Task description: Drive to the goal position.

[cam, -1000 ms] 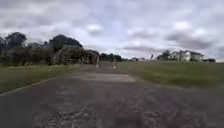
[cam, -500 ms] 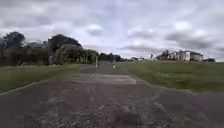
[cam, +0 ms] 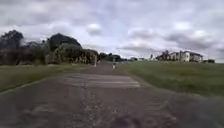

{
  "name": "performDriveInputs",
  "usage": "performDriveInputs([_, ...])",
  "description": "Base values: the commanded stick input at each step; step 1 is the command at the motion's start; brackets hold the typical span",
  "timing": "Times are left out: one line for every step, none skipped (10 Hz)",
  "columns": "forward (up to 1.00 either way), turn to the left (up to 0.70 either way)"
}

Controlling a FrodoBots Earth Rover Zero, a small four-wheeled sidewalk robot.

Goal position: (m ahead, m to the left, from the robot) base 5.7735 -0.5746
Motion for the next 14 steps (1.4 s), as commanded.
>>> performDriveInputs([0.70, 0.35])
performDriveInputs([0.70, 0.35])
performDriveInputs([0.70, 0.26])
performDriveInputs([0.70, 0.01])
performDriveInputs([0.70, 0.02])
performDriveInputs([0.70, 0.01])
performDriveInputs([0.70, 0.01])
performDriveInputs([0.70, 0.01])
performDriveInputs([0.70, 0.01])
performDriveInputs([0.70, 0.00])
performDriveInputs([0.70, 0.00])
performDriveInputs([0.70, 0.00])
performDriveInputs([0.70, 0.00])
performDriveInputs([0.70, 0.01])
